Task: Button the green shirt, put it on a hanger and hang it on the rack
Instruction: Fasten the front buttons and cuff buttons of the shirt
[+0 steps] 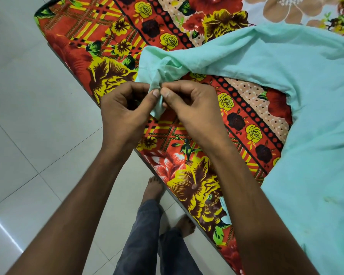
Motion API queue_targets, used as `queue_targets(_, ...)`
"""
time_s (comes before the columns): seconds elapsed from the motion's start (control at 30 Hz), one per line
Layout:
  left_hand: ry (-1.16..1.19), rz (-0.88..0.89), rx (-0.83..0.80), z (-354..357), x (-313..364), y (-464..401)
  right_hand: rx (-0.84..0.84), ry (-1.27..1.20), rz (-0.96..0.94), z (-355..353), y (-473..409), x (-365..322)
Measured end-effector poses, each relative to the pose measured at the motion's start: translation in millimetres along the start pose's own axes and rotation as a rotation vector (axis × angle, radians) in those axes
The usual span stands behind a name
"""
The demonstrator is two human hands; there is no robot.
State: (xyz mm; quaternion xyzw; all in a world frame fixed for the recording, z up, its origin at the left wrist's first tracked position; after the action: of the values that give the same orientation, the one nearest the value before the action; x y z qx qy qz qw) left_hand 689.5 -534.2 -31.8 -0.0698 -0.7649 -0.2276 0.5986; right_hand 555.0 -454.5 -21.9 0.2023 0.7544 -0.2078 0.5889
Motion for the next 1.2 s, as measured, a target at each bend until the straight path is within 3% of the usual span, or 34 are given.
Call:
queue_targets(0.23,-0.035,-0.032,-0.045,4,0,-1,0.024,0.089,-0.063,-3,5,6)
queue_targets(0.6,0.020,-0.110,-0.160,-2,7,-6,0.000,-0.094,-0.060,5,2,6)
queue_targets(0.93,-0.086,-0.138,-0.160,-1,6,-8,-0.118,0.208,-0.182,5,-4,11)
queue_targets(1.2,-0.118,-0.154,-0.198,-3,12,-10,-0.038,0.248,-0.238,1,-4,8)
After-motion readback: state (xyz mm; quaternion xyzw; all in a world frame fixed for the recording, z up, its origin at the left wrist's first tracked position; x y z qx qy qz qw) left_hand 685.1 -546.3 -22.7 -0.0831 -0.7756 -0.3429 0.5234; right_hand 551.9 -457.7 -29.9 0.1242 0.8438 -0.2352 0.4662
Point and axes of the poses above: each hand's wrist, its own y-axis away from the middle knuckle, its own z-axis out of the palm, x = y × z, the point moved 1 cm from there along -y, towards the middle knuckle, and after that the axes turned 13 degrees about -z, right-handed, at the moved point
